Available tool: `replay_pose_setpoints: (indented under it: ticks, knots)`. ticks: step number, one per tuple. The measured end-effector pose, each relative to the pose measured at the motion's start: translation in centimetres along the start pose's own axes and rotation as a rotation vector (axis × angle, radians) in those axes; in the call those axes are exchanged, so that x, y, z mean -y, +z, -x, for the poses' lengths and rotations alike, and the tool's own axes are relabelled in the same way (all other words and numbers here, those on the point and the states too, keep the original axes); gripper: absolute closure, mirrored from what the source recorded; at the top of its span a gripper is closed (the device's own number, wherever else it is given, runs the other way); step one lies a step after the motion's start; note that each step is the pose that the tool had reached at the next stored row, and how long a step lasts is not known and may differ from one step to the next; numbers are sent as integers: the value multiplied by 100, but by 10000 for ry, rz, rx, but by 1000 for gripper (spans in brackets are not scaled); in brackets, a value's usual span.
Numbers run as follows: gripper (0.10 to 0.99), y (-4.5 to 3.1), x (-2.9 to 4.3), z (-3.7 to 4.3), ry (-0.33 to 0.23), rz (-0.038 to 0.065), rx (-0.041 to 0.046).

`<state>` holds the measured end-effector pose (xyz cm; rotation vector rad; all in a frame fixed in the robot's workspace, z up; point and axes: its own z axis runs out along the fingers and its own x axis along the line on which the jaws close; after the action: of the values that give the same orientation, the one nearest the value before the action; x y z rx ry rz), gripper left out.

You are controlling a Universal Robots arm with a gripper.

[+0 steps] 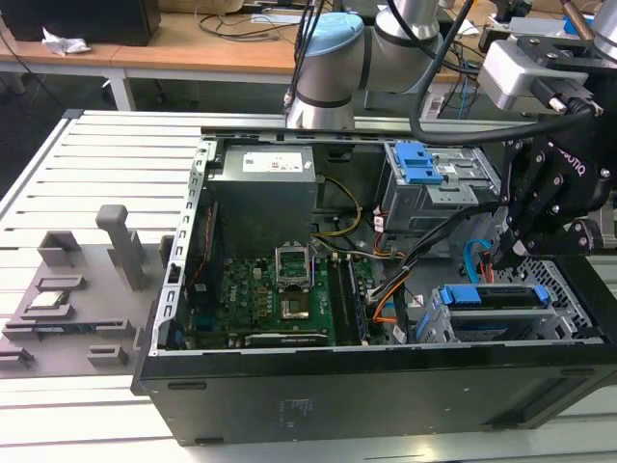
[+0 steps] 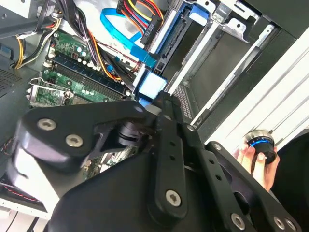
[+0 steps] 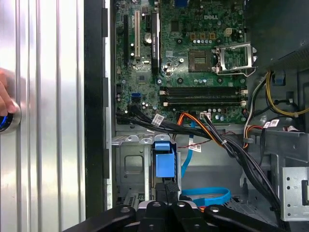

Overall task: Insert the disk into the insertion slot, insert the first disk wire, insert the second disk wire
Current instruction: 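Insert the disk into the insertion slot, then insert the first disk wire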

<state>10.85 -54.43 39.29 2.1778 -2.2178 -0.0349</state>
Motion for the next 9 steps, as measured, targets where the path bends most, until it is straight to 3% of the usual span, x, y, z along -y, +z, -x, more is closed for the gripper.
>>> replay_pose_setpoints:
  ticks: [1, 9]
  knots:
    - [976, 0, 0, 0, 0, 0, 0]
    - [980, 1, 0, 0, 0, 0, 0]
